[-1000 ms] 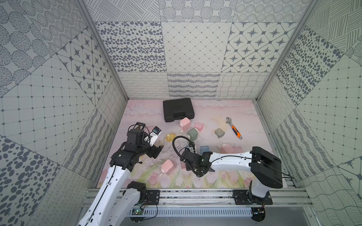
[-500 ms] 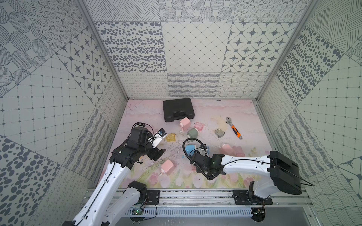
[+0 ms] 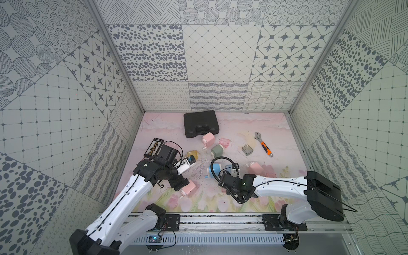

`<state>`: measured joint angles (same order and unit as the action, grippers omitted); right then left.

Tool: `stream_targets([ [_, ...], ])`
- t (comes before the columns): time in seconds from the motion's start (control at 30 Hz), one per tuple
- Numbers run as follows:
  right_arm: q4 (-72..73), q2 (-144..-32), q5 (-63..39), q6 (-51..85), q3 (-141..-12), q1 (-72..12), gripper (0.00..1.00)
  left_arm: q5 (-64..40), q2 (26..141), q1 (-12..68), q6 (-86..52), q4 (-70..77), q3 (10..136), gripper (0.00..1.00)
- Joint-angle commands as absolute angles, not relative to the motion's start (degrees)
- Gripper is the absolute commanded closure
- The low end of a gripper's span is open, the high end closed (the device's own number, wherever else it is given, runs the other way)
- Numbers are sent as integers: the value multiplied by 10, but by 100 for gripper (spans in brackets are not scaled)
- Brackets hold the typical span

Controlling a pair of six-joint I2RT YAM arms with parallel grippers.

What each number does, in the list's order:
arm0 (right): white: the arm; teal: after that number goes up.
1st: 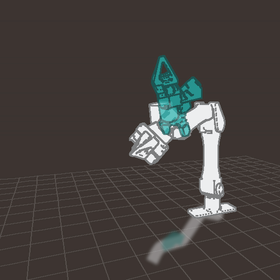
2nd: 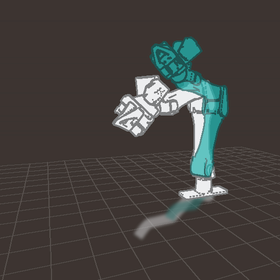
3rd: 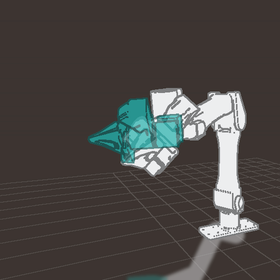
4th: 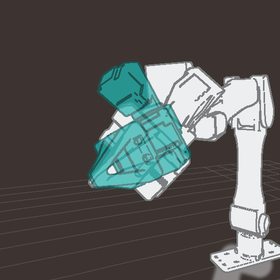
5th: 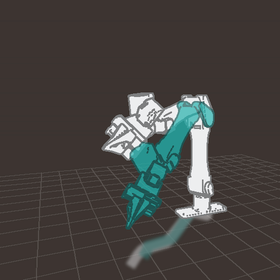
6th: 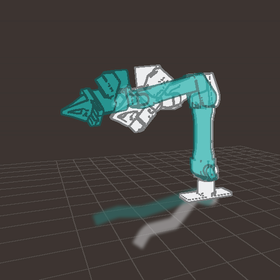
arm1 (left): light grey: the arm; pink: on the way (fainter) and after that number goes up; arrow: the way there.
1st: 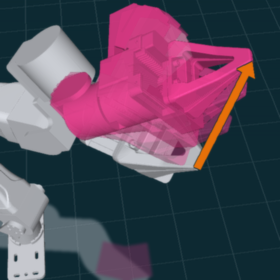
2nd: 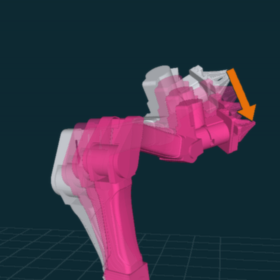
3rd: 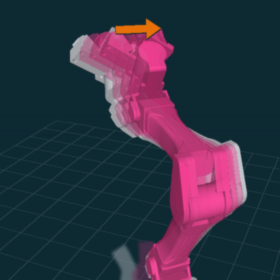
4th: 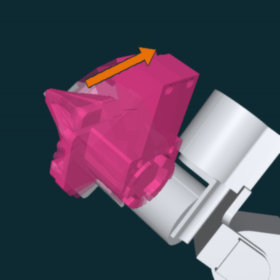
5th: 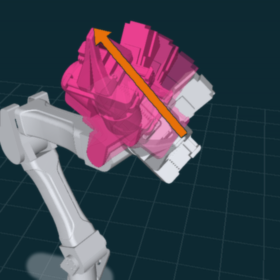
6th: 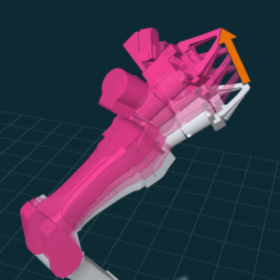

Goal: Put the tray back into the pencil sharpener
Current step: Move the container to the center of the board, then pick up the pencil sharpener from the center of the board.

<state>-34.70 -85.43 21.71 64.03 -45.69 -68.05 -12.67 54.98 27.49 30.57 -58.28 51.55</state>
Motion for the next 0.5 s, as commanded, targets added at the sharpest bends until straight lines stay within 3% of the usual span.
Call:
stream_targets([
  [0.0, -333, -826, 225, 651, -451, -679, 78, -119, 598, 309, 308, -615, 518, 11],
  [0.17, -333, -790, 233, 649, -446, -679, 71, -111, 634, 337, 307, -608, 505, 11],
  [0.47, -341, -746, 249, 659, -424, -679, 69, -100, 697, 370, 266, -602, 494, 10],
])
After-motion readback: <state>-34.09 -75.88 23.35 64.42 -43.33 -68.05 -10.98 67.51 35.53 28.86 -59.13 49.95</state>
